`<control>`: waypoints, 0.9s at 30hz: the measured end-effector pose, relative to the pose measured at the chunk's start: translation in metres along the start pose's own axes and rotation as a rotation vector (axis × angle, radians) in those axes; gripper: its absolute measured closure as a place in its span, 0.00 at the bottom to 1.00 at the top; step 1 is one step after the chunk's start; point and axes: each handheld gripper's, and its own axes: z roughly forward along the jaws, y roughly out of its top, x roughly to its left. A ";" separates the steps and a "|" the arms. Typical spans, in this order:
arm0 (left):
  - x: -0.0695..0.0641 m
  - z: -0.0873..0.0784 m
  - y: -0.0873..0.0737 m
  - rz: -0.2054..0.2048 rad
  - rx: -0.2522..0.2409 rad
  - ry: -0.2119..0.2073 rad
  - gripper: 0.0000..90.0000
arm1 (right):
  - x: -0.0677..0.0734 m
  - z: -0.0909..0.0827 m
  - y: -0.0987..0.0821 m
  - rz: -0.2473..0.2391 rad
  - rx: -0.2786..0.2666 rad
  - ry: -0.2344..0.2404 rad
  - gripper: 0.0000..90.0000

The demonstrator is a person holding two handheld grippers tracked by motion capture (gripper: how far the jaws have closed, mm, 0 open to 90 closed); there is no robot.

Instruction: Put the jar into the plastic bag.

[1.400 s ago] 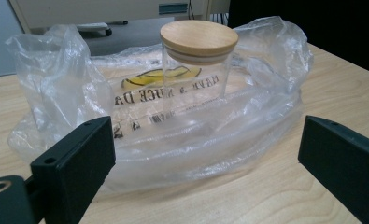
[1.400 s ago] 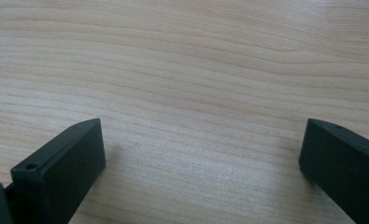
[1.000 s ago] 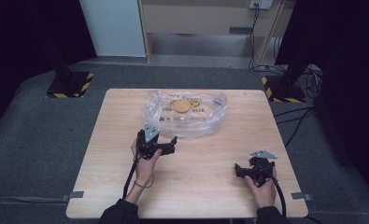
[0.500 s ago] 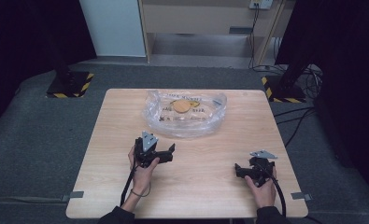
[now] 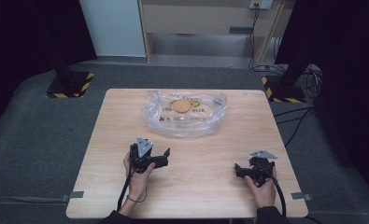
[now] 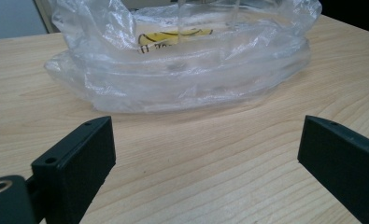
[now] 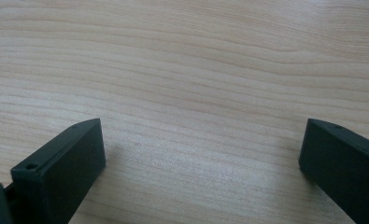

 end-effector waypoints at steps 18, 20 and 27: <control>0.024 -0.018 -0.016 -0.048 0.015 0.059 0.03 | 0.000 0.000 0.000 0.000 0.000 0.000 0.01; 0.027 -0.021 -0.018 -0.052 0.019 0.065 0.03 | 0.000 0.000 0.000 0.001 0.000 0.001 0.01; 0.035 -0.023 -0.023 -0.062 0.025 0.090 0.03 | 0.000 0.000 0.000 0.000 0.000 0.001 0.01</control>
